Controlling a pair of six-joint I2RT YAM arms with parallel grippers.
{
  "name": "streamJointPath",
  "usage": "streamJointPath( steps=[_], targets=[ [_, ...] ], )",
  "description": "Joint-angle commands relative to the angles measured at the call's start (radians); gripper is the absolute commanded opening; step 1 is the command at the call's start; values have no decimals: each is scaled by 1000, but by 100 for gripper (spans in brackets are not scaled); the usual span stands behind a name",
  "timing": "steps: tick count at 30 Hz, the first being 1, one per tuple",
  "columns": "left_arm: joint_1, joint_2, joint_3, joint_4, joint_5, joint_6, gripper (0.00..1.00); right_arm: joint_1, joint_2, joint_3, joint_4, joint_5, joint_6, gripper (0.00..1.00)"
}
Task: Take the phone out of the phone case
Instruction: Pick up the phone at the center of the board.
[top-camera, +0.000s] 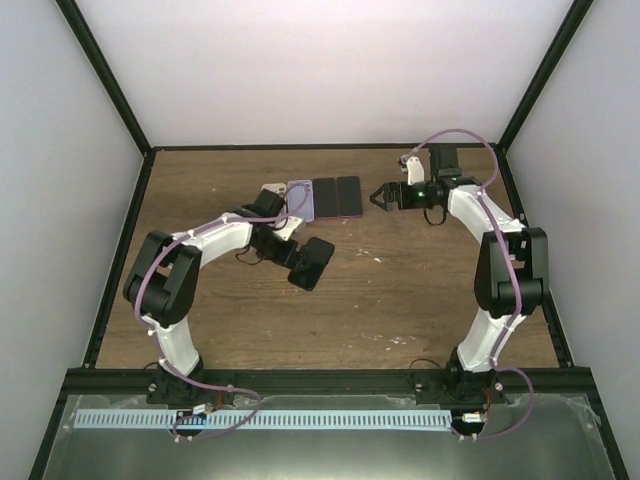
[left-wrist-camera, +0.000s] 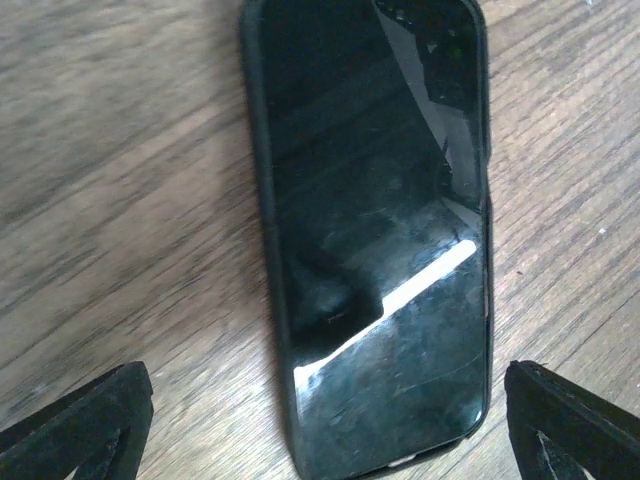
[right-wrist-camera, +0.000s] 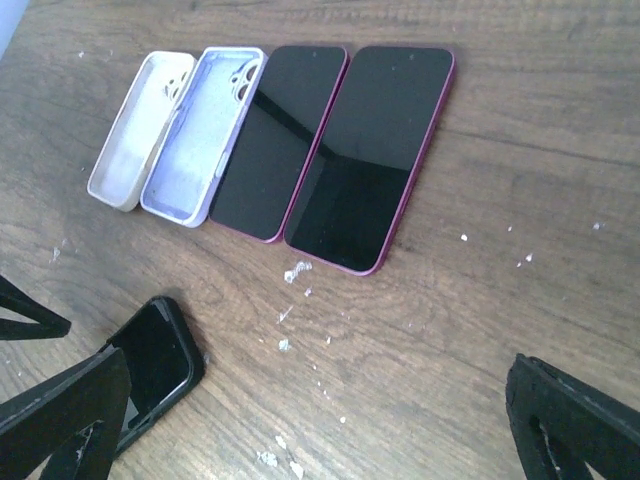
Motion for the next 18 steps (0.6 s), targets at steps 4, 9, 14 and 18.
streamJointPath(
  steps=[4, 9, 14, 18],
  targets=[
    [-98, 64, -2, 76, -55, -23, 96, -7, -66, -45, 25, -6, 21, 100],
    [-148, 122, 23, 81, -114, -37, 96, -10, -81, -62, 24, -2, 15, 100],
    [-211, 157, 32, 81, -236, -32, 96, -13, -81, -52, 18, -1, 4, 100],
    [-253, 178, 21, 82, -344, -32, 94, -13, -82, -46, 18, 2, 1, 100]
  ],
)
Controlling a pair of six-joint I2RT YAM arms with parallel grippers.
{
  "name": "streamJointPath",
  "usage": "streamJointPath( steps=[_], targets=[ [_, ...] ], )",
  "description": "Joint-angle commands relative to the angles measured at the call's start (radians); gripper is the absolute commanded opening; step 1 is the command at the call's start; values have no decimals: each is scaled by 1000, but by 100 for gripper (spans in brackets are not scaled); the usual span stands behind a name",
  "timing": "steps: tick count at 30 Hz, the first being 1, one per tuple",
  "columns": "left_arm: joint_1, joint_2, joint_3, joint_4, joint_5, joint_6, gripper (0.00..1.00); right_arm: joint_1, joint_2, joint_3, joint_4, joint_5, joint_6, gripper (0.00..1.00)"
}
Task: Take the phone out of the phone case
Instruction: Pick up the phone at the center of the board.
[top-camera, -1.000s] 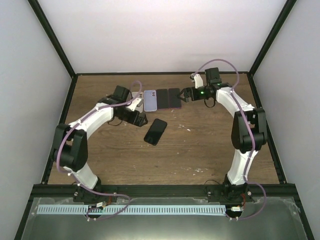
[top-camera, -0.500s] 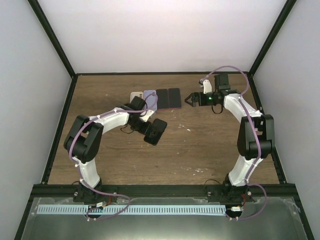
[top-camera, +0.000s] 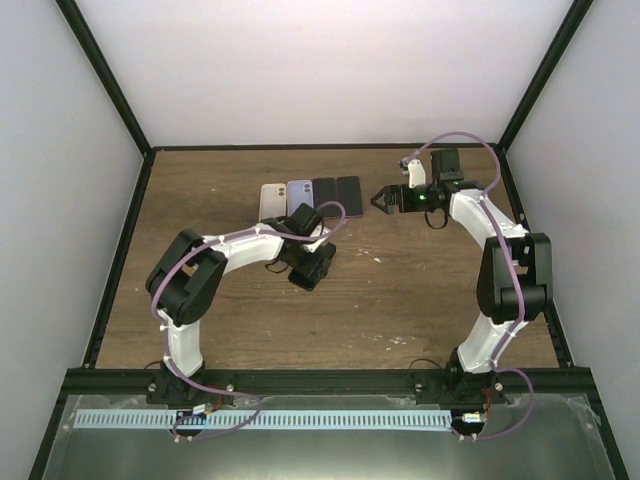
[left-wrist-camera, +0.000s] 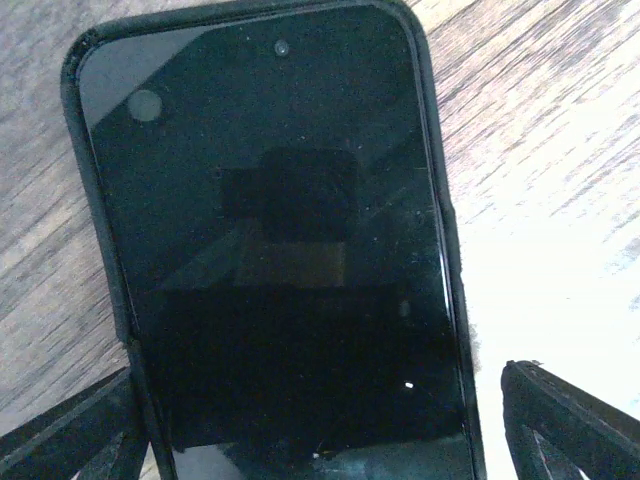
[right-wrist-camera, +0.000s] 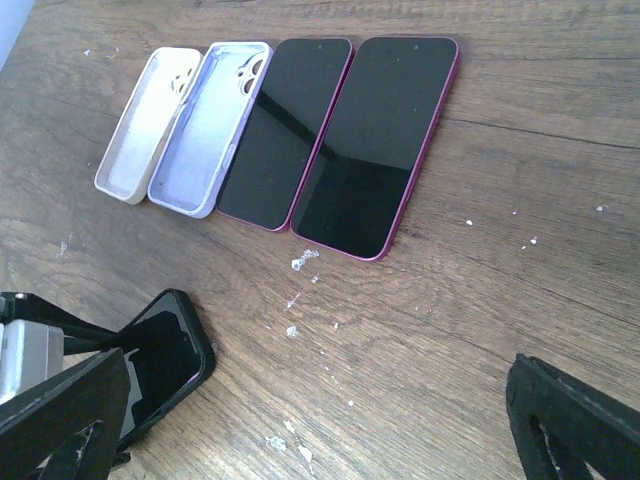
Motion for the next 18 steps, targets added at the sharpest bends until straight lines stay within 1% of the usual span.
streamJointPath(
  steps=[1, 5, 9, 11, 13, 15, 18],
  targets=[
    [-49, 84, -28, -11, -125, -5, 93, -9, -30, 13, 6, 1, -15, 100],
    [-51, 116, -34, -28, -182, -22, 86, -10, -31, 12, 12, -4, -16, 100],
    [-52, 124, -24, -36, -219, -32, 73, -10, -28, 8, 21, -23, -3, 100],
    [-52, 94, -21, -22, -231, -36, 63, -9, -27, -1, 31, -44, 9, 100],
    [-52, 43, -28, 10, -252, -40, 56, -9, -27, -15, 44, -78, 33, 100],
    [-53, -24, -42, 57, -261, -40, 51, -9, -25, -33, 59, -133, 59, 100],
    [-51, -116, -50, 127, -251, -33, 46, -9, -12, -60, 85, -223, 104, 100]
  ],
)
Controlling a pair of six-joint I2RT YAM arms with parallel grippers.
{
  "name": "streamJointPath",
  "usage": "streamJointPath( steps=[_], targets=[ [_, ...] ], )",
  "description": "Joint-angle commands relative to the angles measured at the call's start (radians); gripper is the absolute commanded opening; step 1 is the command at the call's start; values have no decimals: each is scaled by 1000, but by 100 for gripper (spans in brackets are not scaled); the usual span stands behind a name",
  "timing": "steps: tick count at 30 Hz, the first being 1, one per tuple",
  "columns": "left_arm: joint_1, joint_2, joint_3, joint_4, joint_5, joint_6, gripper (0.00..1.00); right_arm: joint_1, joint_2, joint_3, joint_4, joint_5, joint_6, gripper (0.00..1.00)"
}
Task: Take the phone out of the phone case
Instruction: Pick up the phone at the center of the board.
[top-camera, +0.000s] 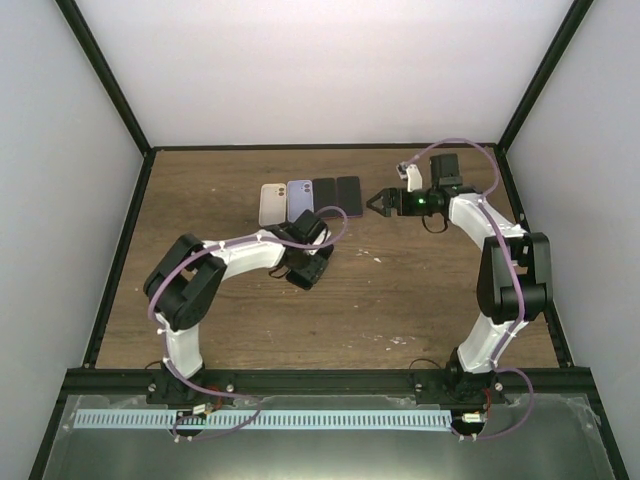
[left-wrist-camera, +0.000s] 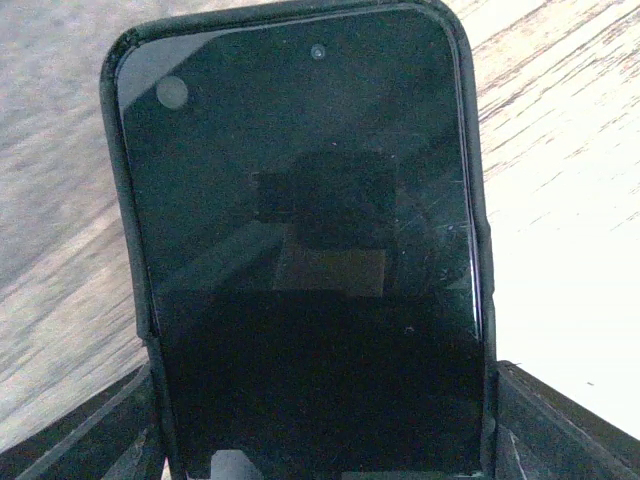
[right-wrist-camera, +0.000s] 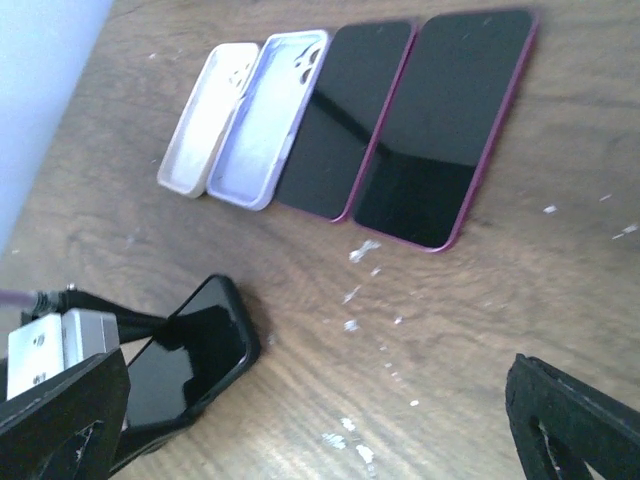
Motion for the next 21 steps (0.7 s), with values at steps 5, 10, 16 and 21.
streamJointPath(
  steps=[5, 10, 16, 21],
  targets=[
    [5, -168, 11, 148, -48, 34, 42, -4, 26, -47, 80, -350, 141, 99],
    [4, -196, 65, 190, -31, 37, 40, 27, 41, -45, 101, -451, 173, 95],
    [-3, -208, 140, 203, -8, 19, 38, 78, 43, -39, 109, -469, 177, 87],
    [-18, -222, 149, 221, -8, 40, 36, 101, 57, -19, 119, -487, 194, 77]
  ],
)
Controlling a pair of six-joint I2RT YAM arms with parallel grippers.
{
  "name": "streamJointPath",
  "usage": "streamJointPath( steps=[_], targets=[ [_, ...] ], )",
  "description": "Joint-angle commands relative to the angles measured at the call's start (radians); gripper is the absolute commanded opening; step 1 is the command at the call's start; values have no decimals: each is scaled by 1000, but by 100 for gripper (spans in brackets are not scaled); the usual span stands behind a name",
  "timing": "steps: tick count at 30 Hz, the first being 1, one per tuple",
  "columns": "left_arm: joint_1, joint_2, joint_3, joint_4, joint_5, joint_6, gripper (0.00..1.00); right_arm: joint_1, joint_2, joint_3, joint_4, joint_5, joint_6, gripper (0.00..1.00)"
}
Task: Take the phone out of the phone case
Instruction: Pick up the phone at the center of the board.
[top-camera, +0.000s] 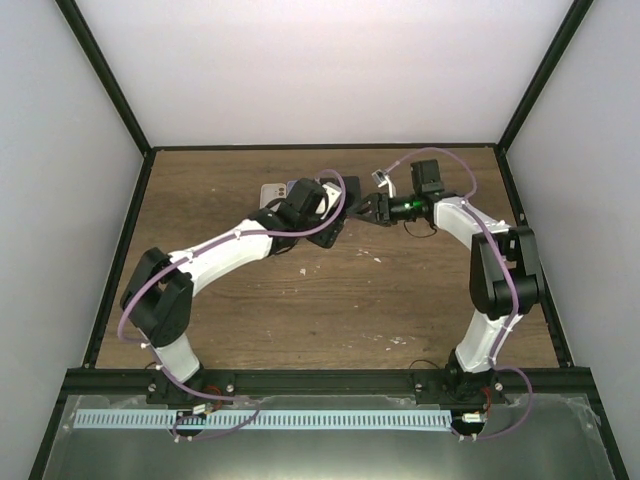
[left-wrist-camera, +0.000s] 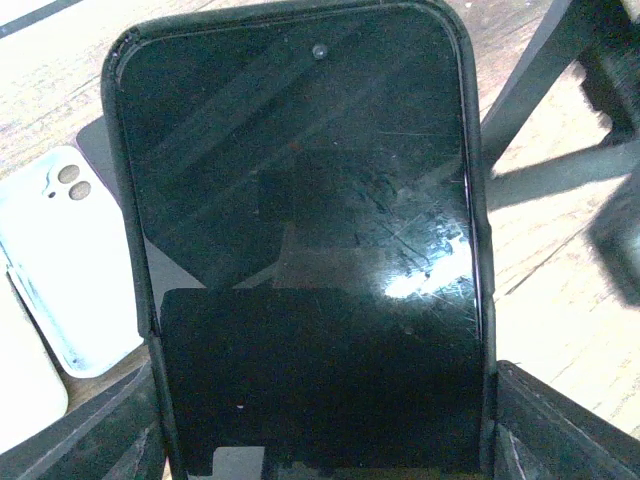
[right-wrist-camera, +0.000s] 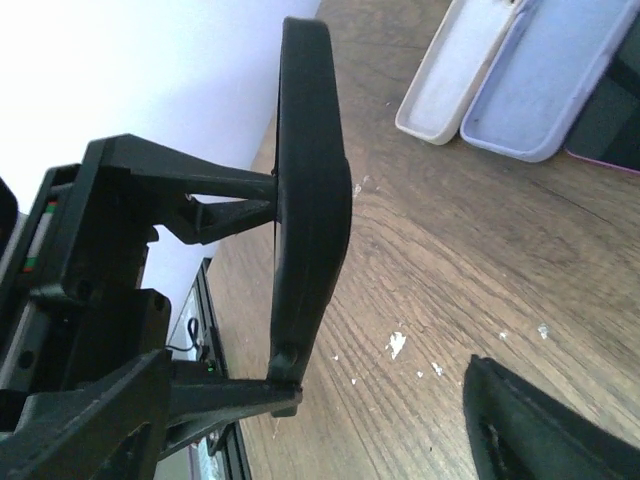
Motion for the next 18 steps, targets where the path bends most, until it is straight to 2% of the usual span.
streamJointPath(
  steps=[1, 14, 18],
  targets=[
    [-16, -57, 37, 64, 6, 19, 36, 19, 18, 29, 28, -48, 29, 73],
    [-76, -94, -10, 114, -36, 120, 33, 36, 36, 70, 38, -49, 51, 39],
    [-81, -88, -12, 108, -55, 143, 32, 35, 34, 66, 33, -47, 45, 32]
  ],
)
